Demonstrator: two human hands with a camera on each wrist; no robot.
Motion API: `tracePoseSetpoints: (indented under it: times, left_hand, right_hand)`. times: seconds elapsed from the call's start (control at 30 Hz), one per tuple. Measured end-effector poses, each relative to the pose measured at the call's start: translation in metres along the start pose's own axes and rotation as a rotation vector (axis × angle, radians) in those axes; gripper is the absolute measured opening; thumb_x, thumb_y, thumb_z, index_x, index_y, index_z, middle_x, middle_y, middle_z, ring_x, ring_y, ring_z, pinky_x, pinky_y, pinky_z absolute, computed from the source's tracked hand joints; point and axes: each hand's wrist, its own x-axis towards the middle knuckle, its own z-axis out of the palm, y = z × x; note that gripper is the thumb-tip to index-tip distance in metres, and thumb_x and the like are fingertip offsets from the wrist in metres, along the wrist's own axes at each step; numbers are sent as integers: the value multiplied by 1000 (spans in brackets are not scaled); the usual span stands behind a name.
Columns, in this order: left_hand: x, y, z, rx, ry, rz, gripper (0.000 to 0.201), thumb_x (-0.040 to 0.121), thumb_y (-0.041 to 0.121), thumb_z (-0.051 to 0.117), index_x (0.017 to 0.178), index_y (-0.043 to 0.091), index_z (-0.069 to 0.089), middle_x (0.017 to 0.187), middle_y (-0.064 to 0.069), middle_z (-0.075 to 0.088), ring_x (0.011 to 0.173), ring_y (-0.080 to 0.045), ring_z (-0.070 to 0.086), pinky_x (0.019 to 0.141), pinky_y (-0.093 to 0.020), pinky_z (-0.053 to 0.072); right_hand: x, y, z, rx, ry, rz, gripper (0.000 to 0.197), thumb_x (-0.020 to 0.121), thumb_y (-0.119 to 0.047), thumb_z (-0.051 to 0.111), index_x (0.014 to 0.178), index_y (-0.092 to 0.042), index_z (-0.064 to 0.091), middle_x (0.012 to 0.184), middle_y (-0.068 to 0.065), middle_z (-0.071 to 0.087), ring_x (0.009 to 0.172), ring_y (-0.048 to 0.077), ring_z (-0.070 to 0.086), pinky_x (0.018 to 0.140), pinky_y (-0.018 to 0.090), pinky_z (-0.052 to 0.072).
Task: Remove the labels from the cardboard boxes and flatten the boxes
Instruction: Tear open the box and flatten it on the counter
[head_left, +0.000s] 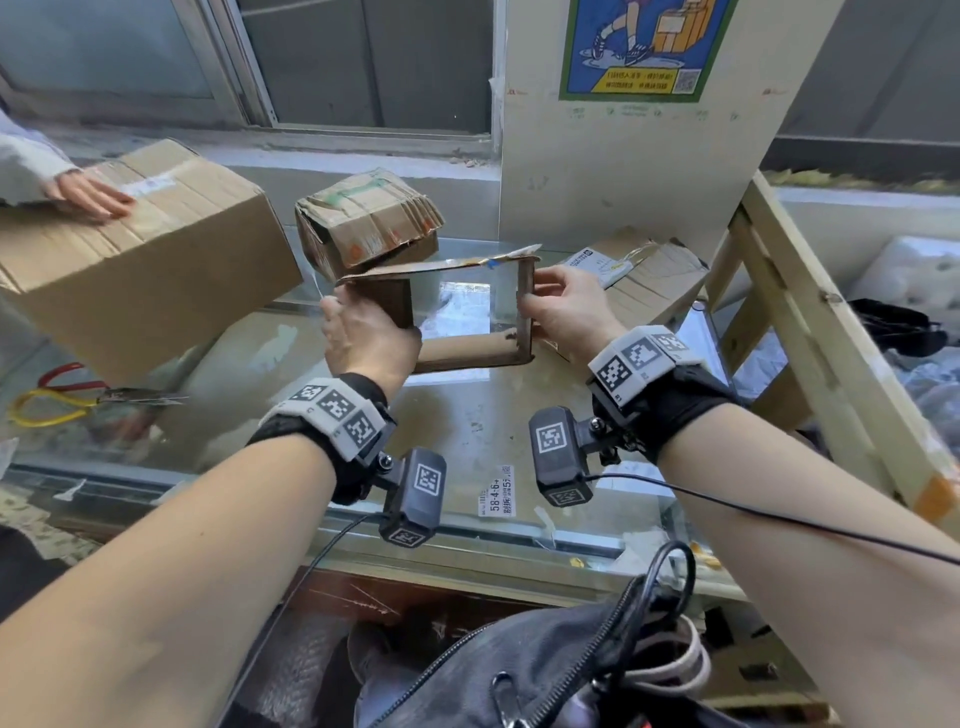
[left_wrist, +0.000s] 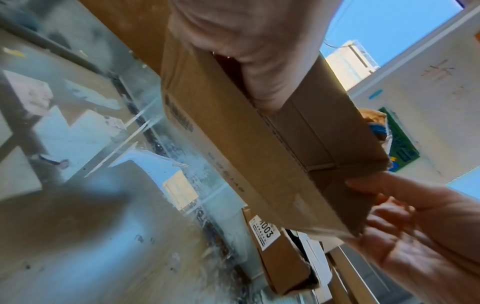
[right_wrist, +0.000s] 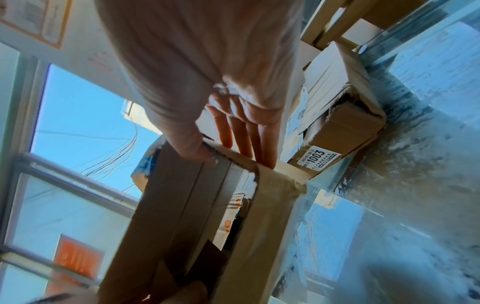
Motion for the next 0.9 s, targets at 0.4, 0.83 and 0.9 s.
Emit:
tracePoseSetpoints:
  times: [0.4,0.83,0.9]
  left_hand:
    - [-19,-2,6,-84,-123,571,79,80,-15,39,153,5,14,158,-13,23,146,-24,19,118,-23,8]
    - [-25,-18,2,102,-590,614,70,81,43,72,143,22,45,154,1,31,143,-17,26,115,-30,20]
    - [-25,-16,2,-90,-579,490,46,80,51,69,114,21,65,126,4,56,126,-18,48,104,-31,37]
  right_hand:
    - [22,14,-30,601,108,255,29,96,4,32,80,-12,51,45,-6,62,52,12,62,47,20,52]
    - [14,16,-48,873,210,365,21,98,-5,34,92,-4,54,93,13,58,91,25,62,80,38,54]
    - [14,14,-51,820,154,356,25,98,-10,34,81,-8,51,83,8,56,67,17,64,76,31,54]
